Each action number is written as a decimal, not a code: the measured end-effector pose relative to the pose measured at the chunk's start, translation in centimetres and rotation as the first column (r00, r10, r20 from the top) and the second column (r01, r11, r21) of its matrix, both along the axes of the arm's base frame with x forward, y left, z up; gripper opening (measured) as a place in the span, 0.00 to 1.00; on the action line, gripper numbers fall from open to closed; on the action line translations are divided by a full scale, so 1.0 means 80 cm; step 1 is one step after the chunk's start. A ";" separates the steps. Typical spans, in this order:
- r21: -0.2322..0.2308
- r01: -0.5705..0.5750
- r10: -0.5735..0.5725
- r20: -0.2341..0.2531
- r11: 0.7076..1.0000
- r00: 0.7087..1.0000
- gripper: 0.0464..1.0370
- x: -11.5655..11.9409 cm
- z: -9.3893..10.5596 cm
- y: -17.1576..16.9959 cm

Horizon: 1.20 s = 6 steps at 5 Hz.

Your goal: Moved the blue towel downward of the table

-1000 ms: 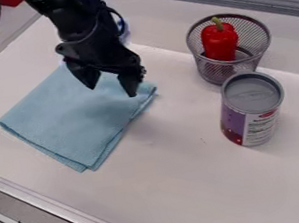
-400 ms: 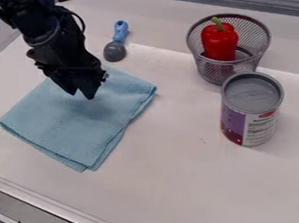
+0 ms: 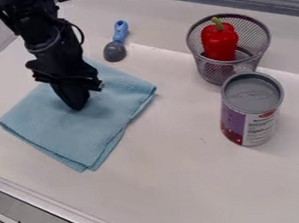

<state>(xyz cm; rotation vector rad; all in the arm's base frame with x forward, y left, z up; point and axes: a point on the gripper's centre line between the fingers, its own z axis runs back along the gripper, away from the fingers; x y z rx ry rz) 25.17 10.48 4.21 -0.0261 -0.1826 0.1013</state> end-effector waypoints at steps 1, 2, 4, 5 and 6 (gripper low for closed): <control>0.029 -0.080 0.078 0.051 0.996 0.996 0.01 -0.001 -0.009 0.000; 0.017 -0.166 0.164 0.094 0.986 0.982 0.01 -0.004 -0.011 -0.004; -0.019 -0.414 0.415 0.019 0.910 0.910 0.01 -0.028 -0.014 -0.026; 0.006 -0.448 0.448 -0.019 0.894 0.894 0.01 -0.044 -0.015 -0.040; -0.003 -0.496 0.496 0.018 0.868 0.868 0.01 -0.059 -0.015 -0.057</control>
